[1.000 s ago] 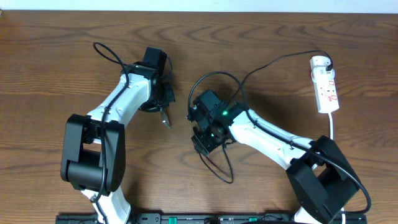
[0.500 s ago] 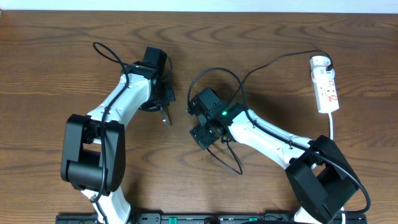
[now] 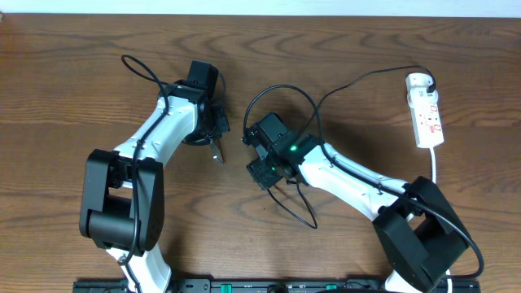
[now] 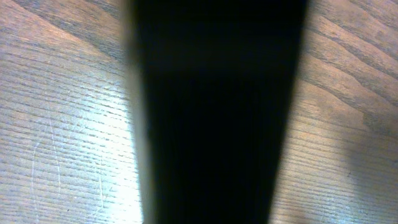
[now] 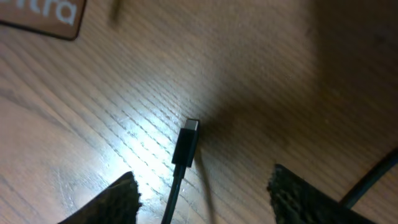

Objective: Plug charger to phone and switch on socket
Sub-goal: 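Grasp the black cable near its USB-C plug with the right gripper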

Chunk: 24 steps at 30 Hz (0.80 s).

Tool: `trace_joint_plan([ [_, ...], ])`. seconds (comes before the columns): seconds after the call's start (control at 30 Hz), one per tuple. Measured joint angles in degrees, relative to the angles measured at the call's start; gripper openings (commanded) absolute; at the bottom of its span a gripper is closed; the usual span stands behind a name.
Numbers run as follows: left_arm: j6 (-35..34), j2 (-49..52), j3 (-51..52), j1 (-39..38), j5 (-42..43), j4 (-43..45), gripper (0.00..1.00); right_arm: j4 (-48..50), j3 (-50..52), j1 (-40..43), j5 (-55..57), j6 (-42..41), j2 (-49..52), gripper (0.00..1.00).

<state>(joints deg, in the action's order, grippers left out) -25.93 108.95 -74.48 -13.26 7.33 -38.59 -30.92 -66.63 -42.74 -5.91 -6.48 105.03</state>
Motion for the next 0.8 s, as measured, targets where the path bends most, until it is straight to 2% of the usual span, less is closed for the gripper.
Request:
trace_joint_plan([
  [0.17,0.0,0.0,0.0,0.0,0.0,0.0,0.08,-0.5,0.0,-1.1,0.2,0.0,1.5,0.59],
  [0.27,0.0,0.0,0.0,0.0,0.0,0.0,0.07,-0.6,0.0,-2.6,0.7,0.1,1.9,0.52],
  [0.53,0.0,0.0,0.0,0.0,0.0,0.0,0.07,-3.1,0.0,-4.1,5.2,0.5,2.2,0.56],
  [0.8,0.0,0.0,0.0,0.0,0.0,0.0,0.07,-3.1,-0.1,-4.1,7.7,2.7,4.6,0.37],
])
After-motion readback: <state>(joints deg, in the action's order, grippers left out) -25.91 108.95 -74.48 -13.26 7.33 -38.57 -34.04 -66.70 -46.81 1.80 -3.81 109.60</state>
